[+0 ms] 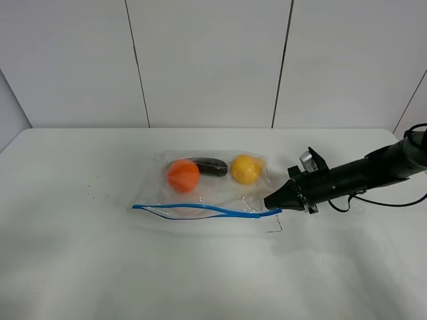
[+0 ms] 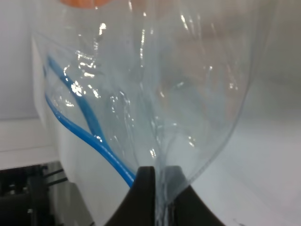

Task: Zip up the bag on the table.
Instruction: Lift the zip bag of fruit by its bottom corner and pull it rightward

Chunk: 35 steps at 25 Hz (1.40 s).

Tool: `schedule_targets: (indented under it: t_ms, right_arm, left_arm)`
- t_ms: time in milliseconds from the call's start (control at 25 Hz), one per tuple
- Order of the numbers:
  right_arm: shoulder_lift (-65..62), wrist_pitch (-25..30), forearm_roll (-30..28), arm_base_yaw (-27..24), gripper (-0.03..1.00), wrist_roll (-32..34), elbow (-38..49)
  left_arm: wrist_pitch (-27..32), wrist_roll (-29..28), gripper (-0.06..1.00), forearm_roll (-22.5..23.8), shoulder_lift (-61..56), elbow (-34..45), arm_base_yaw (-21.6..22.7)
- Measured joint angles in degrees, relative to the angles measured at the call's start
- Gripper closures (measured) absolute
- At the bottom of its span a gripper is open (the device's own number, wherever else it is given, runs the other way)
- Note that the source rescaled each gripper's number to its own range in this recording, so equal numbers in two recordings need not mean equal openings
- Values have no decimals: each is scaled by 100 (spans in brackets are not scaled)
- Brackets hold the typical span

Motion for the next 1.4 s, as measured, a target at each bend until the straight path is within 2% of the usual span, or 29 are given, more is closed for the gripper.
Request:
schedule_targets:
  t_ms: [240,560,960,1400]
  right_arm:
    - [0,343,264,0,97,242,0]
    - [-195,421,566,0,97,546,0]
    - [-964,426,633,0,97,1108,5]
    - [-1149,432,534,0,97,1193,5]
  left_arm:
    - [0,0,-6,0,0,0,0]
    - [0,0,-6,0,0,0,0]
    - [0,0,-6,5,0,0,0]
    - [0,0,-6,5,0,0,0]
